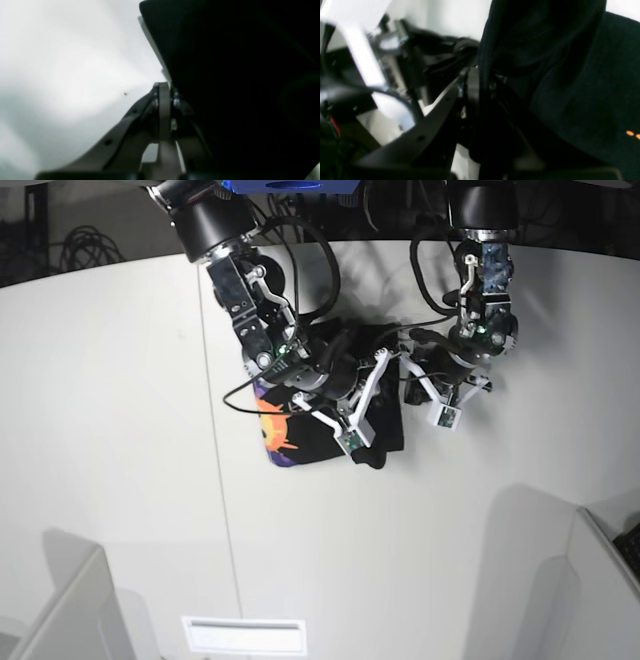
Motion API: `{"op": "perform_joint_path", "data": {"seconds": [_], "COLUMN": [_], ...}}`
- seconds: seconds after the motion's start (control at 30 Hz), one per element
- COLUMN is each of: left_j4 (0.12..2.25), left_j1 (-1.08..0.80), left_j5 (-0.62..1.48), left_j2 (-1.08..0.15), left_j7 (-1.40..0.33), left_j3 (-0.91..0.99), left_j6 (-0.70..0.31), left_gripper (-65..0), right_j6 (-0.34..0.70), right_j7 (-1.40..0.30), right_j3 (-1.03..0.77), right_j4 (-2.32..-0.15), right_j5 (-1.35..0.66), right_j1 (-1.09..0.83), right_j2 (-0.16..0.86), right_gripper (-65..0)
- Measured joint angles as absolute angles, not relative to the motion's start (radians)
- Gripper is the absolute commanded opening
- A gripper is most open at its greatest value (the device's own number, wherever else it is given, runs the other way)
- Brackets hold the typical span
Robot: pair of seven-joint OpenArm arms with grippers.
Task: Fold the T-shirt properly
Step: 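Grasp the strip end with the right gripper and fold it toward the left gripper, then press the folded stack with the right gripper while lifting the left gripper away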
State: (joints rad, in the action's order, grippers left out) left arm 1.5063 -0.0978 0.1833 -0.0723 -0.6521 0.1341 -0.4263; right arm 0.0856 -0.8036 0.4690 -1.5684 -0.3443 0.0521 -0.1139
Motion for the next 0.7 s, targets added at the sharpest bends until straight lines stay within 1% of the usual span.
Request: {"op": "perform_joint_path", "data": {"seconds": [0.1,0.23,0.3,0.4,0.53,0.7], "left_j4": [1.551,1.619,1.644,1.674,1.703,1.709], "left_j1": [-0.137,-0.195,-0.218,-0.244,-0.27,-0.3], "left_j5": [0.179,0.165,0.16,0.157,0.165,0.158], "left_j2": [-0.086,-0.077,-0.082,-0.088,-0.078,-0.078], "left_j7": [-0.665,-0.692,-0.692,-0.693,-0.692,-0.693], "left_j3": [0.139,0.242,0.284,0.342,0.42,0.491], "left_j6": [-0.426,-0.437,-0.431,-0.435,-0.546,-0.558], "left_gripper": [-65.0,-65.0,-65.0,-65.0,-65.0,-65.0], "right_j6": [0.07,0.066,0.033,0.033,0.033,0.032], "right_j7": [-0.793,-0.79,-0.79,-0.788,-0.789,-0.789], "right_j3": [0.469,0.469,0.47,0.471,0.471,0.471], "right_j4": [-1.568,-1.567,-1.565,-1.546,-1.517,-1.517], "right_j5": [-0.344,-0.355,-0.352,-0.353,-0.354,-0.355], "right_j1": [0.066,0.07,0.071,0.072,0.068,0.071], "right_j2": [-0.115,-0.116,-0.116,-0.118,-0.117,-0.118], "right_gripper": [-65.0,-65.0,-65.0,-65.0,-65.0,-65.0]}}
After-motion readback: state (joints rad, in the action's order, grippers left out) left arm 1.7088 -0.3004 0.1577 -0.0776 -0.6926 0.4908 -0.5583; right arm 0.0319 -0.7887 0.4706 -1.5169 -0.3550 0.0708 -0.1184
